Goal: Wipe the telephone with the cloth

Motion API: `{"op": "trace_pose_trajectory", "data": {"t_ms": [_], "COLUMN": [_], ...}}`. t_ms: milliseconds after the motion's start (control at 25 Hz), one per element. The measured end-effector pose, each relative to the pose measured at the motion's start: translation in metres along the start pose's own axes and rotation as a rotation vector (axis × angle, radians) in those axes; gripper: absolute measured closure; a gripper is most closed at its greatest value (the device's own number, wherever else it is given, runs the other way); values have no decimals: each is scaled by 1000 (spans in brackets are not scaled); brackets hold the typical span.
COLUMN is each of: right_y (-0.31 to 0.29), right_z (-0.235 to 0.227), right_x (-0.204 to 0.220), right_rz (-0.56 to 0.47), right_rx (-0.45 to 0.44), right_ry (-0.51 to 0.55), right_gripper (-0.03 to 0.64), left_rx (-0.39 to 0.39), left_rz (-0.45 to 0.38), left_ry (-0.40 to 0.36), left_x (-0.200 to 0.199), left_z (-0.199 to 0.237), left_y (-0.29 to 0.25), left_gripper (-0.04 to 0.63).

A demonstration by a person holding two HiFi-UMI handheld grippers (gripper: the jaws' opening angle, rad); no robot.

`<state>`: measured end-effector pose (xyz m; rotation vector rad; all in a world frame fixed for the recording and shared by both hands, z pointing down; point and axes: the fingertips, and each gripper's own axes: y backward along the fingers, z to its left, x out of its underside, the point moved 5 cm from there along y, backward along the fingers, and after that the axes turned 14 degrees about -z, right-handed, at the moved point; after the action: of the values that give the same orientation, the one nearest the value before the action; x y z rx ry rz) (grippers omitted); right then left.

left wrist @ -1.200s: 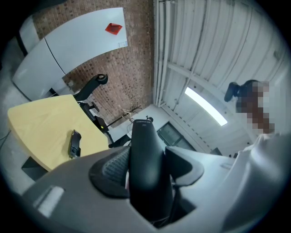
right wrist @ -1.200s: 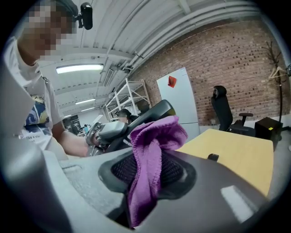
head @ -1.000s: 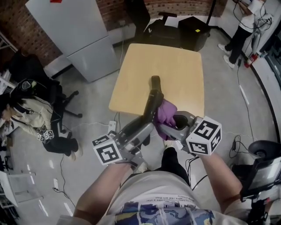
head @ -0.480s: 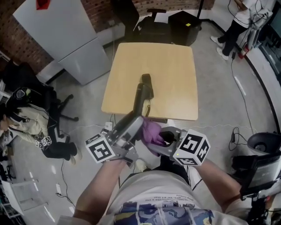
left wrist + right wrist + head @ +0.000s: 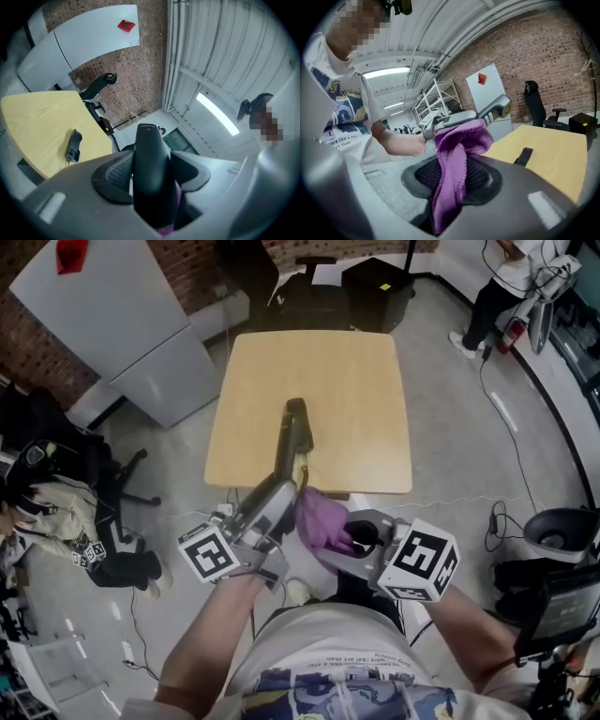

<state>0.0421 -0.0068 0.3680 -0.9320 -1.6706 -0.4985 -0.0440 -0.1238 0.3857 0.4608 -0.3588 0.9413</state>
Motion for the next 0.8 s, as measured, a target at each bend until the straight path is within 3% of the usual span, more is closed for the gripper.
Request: {"op": "trace_pose_trajectory", "data": {"t_ms": [160, 360, 800], "right_y": [-2, -18, 6], "right_z": [4, 8, -15], "right_x": [-8, 13, 45], "right_rz": [-16, 27, 101], "right_rx": [-25, -42, 35], "right_ry": [23, 11, -55], "right_gripper": [508, 508, 508], "left_rx": [-4, -6, 42], "left_rz": [2, -22, -42], "left_ry": [10, 98, 161], "left_x": [4, -1, 5], "left_z": [4, 13, -1], "left_y": [-6, -3, -20], "left_gripper": [341, 341, 341]}}
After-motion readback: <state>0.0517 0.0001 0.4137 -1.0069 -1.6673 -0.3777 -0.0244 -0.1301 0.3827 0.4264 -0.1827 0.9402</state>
